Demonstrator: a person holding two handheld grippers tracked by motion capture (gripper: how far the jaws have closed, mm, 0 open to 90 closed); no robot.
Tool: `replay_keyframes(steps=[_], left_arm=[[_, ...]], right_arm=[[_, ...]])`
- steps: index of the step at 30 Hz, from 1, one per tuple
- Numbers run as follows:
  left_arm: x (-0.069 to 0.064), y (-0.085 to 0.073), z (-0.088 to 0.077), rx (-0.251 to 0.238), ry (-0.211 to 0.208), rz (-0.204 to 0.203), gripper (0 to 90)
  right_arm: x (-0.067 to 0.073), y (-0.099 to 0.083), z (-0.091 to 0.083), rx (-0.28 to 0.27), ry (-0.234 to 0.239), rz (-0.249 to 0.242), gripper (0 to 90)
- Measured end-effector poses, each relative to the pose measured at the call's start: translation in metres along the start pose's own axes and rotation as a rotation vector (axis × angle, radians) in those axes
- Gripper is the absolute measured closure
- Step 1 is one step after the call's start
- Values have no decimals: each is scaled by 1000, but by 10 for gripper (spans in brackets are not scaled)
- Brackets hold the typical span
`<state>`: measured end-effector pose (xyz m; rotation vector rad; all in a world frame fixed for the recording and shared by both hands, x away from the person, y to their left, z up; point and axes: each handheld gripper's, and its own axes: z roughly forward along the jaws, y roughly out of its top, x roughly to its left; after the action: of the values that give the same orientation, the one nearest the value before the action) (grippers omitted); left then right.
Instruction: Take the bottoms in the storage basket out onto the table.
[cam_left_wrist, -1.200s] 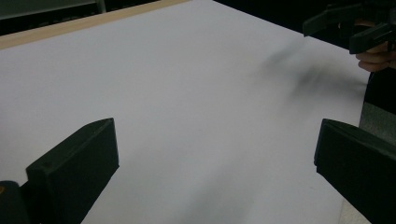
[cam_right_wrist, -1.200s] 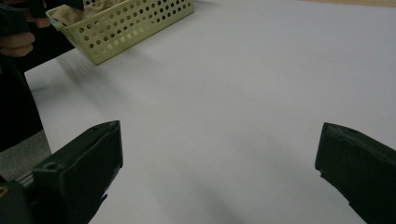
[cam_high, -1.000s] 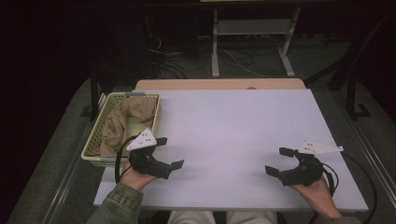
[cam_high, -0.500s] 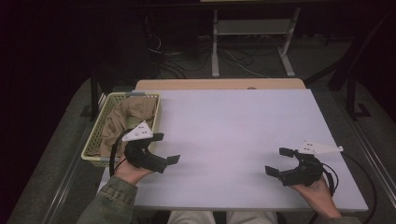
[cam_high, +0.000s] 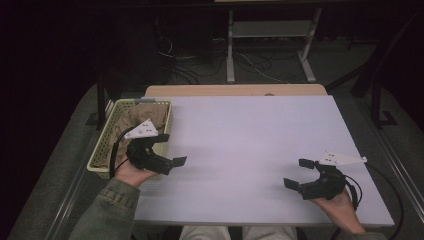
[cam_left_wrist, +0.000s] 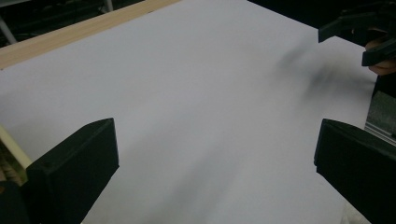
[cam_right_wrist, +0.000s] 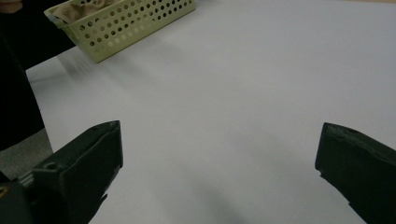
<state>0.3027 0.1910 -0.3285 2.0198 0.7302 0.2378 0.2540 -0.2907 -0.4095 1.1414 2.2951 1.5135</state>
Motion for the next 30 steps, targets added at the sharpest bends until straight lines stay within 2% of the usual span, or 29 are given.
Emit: replay_keyframes(steps=[7,14,30], left_arm=[[10,6,-5,5,4,-5,0],[20,14,-10,21,26,-1,0],[43,21,-18,40,63,-34,0]], right_arm=[[0,0,1,2,3,-1,5],[0,0,2,11,12,-10,6],[0,0,2,11,12,-5,5]])
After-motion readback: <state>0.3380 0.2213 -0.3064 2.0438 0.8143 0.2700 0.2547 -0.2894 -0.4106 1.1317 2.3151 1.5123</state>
